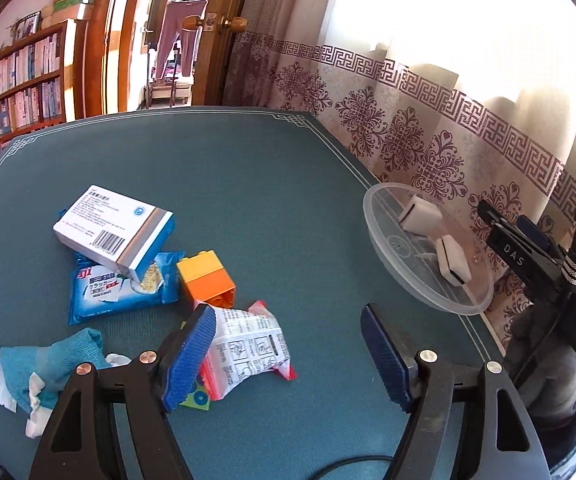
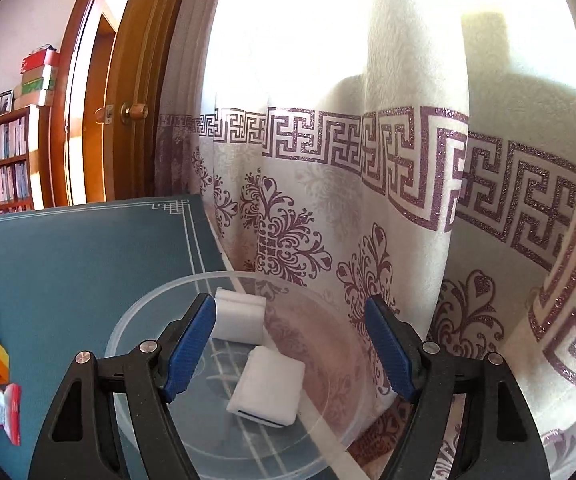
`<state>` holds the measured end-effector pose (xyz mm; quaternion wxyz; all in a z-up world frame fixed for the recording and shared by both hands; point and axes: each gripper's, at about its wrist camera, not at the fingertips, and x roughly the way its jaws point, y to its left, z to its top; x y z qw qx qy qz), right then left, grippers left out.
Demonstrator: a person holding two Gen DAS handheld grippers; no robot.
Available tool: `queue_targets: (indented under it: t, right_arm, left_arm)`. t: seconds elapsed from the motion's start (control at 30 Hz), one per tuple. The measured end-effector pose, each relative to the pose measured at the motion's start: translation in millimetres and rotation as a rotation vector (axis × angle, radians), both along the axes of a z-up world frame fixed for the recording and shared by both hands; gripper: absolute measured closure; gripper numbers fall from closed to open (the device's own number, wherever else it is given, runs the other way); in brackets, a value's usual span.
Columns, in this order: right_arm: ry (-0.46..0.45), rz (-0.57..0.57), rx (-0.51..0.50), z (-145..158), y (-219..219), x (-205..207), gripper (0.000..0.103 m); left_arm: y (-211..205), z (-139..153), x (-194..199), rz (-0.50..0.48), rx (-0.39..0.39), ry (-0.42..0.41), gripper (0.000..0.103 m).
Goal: Organize objects
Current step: 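Move the right gripper back toward the red-edged snack packet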
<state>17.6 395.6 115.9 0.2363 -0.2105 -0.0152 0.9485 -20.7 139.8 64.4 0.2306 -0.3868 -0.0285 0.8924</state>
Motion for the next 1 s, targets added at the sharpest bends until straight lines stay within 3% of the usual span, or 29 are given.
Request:
queue_targets:
  t: [0.5,0.73,1.0]
  right_arm:
    - [-0.062,0.278,-0.182,-23.9,-83.3,6.5,0.025]
    - [-0.121,0.365,-0.305,-39.5,-96.7,5.3,0.025]
    - [-0.166,0.425,-0.347,-50.5,-107.5,5.3,0.025]
  left_arm:
    - [-77.8,-7.3,11.4,0.152,0.03,-0.012,0.019]
    - [-107.5,-15.1,17.5,0.222,0.018,-0.026,0.019]
    - [-128.9,-25.2,19.2,0.261,0.008,-0.046,0.015]
